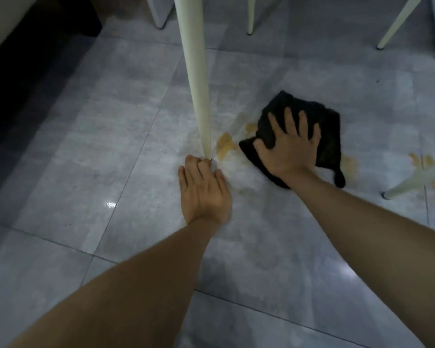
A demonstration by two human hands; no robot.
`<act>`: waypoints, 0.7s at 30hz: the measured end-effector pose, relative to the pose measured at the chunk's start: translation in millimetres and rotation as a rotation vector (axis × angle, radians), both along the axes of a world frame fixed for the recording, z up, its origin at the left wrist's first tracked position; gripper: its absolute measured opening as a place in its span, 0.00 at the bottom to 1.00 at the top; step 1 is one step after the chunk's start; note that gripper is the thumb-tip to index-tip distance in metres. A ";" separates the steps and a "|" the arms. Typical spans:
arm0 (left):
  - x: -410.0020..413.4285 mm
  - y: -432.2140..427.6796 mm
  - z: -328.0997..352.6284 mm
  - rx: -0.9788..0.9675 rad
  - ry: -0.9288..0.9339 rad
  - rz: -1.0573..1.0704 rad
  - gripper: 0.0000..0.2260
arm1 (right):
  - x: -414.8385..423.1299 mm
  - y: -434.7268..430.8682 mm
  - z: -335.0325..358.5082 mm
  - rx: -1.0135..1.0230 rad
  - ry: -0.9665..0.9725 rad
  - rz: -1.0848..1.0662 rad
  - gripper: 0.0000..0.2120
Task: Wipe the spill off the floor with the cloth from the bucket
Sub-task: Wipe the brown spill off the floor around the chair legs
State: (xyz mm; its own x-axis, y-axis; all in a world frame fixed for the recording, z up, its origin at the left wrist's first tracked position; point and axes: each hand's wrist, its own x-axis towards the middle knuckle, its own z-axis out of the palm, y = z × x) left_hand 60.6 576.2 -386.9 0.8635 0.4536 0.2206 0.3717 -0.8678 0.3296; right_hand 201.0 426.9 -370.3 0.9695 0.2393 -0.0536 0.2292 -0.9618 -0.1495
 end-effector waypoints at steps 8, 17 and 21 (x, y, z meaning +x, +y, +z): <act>-1.7 3.7 -0.1 -0.048 -0.043 -0.048 0.08 | -21.9 34.2 -1.1 0.146 -0.020 0.546 0.28; -0.6 3.3 4.6 -0.064 0.082 -0.045 0.16 | -26.8 52.5 3.5 0.077 0.008 0.382 0.32; -3.2 2.2 10.8 -0.080 0.127 -0.081 0.23 | -64.4 -6.0 -3.3 0.170 -0.063 0.339 0.30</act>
